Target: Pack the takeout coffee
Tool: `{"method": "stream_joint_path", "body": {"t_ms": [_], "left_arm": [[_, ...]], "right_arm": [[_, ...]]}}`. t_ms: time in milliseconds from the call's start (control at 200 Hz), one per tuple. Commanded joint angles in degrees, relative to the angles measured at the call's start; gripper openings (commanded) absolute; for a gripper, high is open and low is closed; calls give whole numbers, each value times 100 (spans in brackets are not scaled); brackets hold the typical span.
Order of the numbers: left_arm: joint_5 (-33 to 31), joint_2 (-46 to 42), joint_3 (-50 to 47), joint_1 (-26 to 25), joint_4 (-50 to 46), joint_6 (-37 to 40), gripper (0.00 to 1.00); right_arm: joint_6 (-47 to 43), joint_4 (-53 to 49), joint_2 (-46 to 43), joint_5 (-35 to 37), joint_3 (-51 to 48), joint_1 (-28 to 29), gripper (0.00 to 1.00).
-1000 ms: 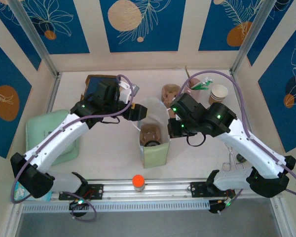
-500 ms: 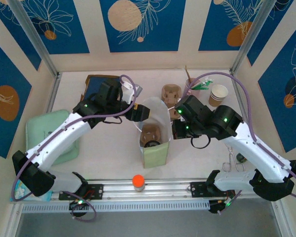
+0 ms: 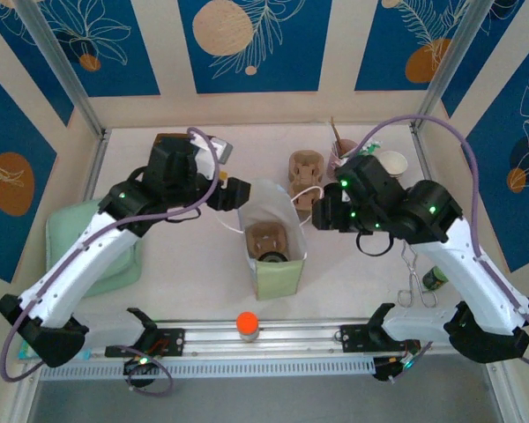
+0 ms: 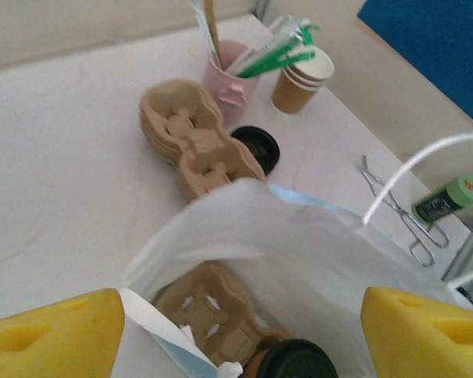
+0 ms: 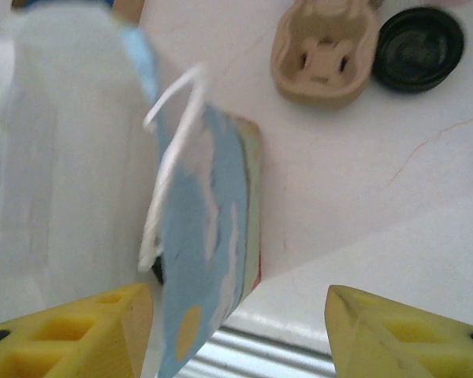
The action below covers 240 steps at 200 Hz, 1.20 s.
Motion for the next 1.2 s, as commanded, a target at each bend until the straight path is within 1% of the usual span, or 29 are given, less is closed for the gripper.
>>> {"method": "stream_joint_path", "body": {"t_ms": [0,95,200,250,320,415,530,620,660,735,826,916,1046,1131,1196], "left_arm": [[-561,-313,198,120,-159,40,79],[-711,-572,82,226,-90,-26,80],[-869,-808,-158,422,-29,-113,80],[-854,-886,-290,581,5,-192,80],[-693,-992,-515,848,121,-368,80],[-224,-1121,-969,1332,418,-694,80],[417,-1250,-1592,1916,876,-1118,80],[756,-1289,-1940,2156,1080,-1265,80],[798,-1315,-2060,2189,1113,-1259,80],[859,-1351,-2242,2213,1139,-1194,80],[923,-1434,-2453,2226,1228,-1143,80],[1035,-1487,-2647,2235,1325,-1097,80],[960,-1543,-2801,2257,1263,-998,80],[994,-1596,-2917,2268,1335,-984,80],[1071,-1610,-2991,2271,1406,-984,80]], "right_arm": [[-324,21,-99,14,252,-500,60],[-547,344,-160,-130,250,-1148,61],[-738,739,-113,-773,138,-2112,61],[-796,871,0,-964,157,-2454,62],[-949,1069,225,-1245,244,-2866,62],[-1180,1213,750,-1467,555,-3237,62],[-1605,1407,1521,-1431,988,-3371,62],[-1982,1796,2010,-1260,1155,-3368,62],[-2068,1900,2239,-1096,1294,-3389,62],[-2225,1906,2791,-1027,1737,-3475,61],[-2336,1690,3583,-992,2609,-3591,58],[-2434,1451,4391,-842,3561,-3643,50],[-2600,1151,5468,-610,4855,-3646,41],[-2666,1021,6070,-529,5530,-3644,41],[-2702,1033,6369,-483,5806,-3649,42]]}}
